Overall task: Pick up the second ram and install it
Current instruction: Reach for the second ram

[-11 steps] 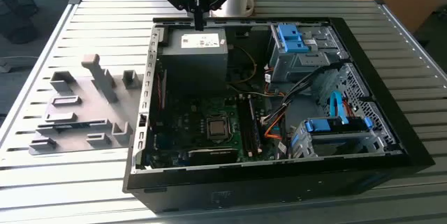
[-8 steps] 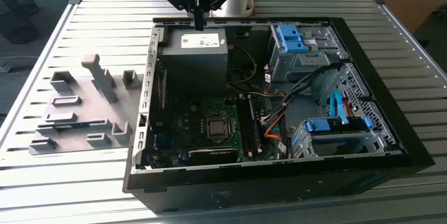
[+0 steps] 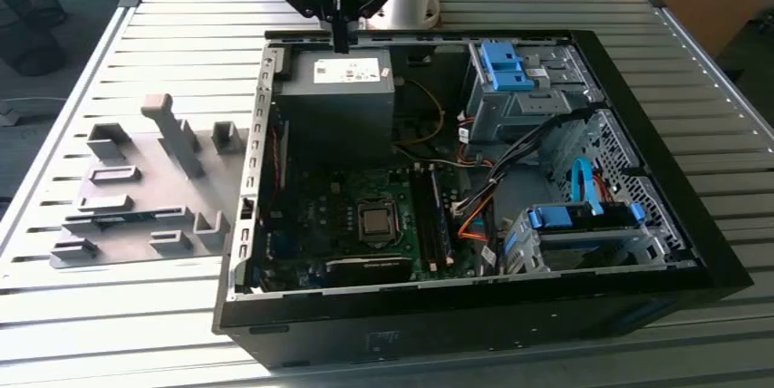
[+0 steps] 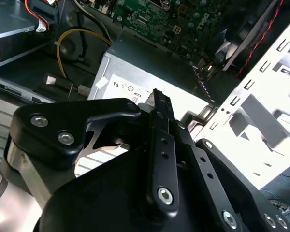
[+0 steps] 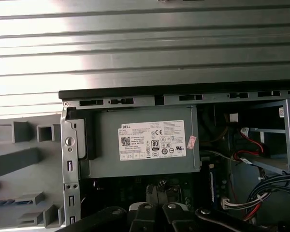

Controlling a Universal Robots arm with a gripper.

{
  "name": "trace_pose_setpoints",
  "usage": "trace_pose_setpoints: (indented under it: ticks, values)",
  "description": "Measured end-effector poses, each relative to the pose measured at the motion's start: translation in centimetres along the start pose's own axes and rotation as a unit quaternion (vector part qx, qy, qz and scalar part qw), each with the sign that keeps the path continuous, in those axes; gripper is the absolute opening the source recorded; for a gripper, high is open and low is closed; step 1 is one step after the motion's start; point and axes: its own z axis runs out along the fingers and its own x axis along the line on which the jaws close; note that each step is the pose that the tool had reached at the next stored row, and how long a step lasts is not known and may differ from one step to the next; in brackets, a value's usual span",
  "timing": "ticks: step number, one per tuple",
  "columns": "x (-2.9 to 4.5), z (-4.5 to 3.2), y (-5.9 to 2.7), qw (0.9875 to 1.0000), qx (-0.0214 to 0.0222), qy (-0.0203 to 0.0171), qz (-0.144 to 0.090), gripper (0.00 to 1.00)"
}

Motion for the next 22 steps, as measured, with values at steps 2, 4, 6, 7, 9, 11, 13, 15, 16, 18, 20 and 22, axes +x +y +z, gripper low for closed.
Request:
trace_pose_setpoints:
  ticks: [2,4,6,7,9,11,13,15,16,18,20,22]
  values:
    - [0.16,0.0,-0.01,1.0,0.0,0.0,0.0,0.11]
    - [0.34,-0.01,-0.03,1.0,0.0,0.0,0.0,0.11]
    - [0.51,-0.01,-0.04,1.0,0.0,0.0,0.0,0.11]
    - [0.59,-0.01,-0.04,1.0,-0.0001,0.0,0.0,0.11]
    - [0.76,-0.02,-0.06,1.0,0.0,0.0,0.0,0.11]
    - [0.94,-0.02,-0.07,1.0,0.0,0.0,0.0,0.11]
    - [1.11,-0.03,-0.08,1.0,0.0,0.0,0.0,0.11]
    - [1.27,-0.03,-0.1,1.0,0.0,0.0,0.0,0.11]
    - [1.35,-0.03,-0.1,1.0,0.0,0.0,0.0,0.11]
    - [1.5,-0.04,-0.11,1.0,0.0,0.0,0.0,0.11]
    - [1.65,-0.04,-0.12,1.0,0.0,0.0,0.0,0.11]
    - [1.8,-0.04,-0.13,1.0,0.0,0.0,0.0,0.11]
